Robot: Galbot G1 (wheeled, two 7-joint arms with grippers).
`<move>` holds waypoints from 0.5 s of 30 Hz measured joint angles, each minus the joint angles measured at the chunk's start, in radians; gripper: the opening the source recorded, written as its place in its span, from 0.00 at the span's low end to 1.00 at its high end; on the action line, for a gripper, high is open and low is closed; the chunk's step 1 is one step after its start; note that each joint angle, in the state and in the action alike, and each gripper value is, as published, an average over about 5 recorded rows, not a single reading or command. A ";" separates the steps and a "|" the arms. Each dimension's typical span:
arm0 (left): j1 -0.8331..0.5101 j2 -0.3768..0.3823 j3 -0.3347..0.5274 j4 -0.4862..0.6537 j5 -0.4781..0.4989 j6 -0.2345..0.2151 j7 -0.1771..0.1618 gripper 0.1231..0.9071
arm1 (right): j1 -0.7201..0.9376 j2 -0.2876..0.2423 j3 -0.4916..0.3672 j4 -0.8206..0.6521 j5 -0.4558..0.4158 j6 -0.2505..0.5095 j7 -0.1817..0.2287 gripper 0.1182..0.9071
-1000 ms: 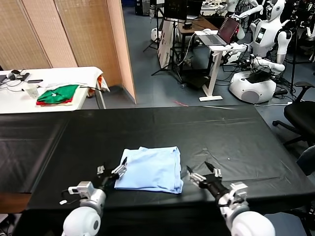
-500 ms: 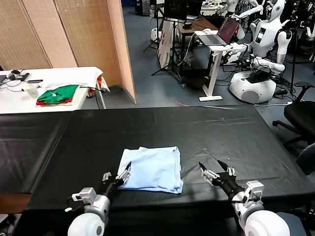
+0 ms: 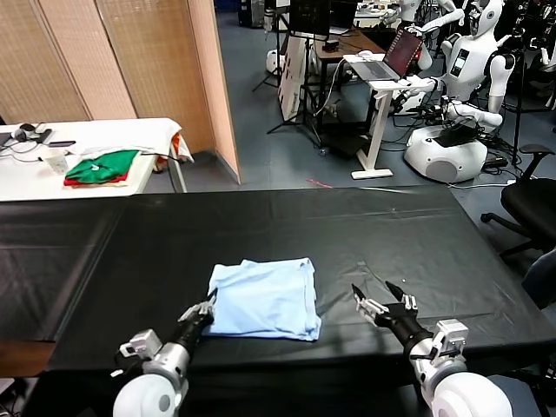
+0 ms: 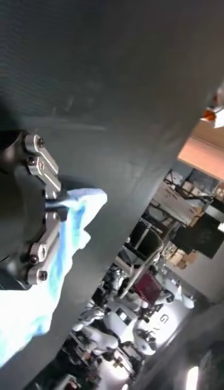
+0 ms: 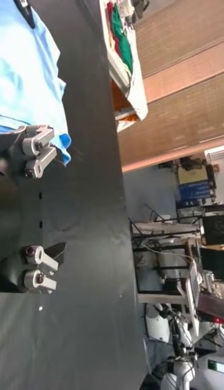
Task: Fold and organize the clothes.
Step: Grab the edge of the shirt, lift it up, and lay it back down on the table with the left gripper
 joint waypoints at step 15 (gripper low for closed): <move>0.060 0.348 -0.178 -0.076 0.356 -0.051 0.015 0.06 | -0.003 0.012 -0.003 -0.019 -0.032 0.008 0.000 1.00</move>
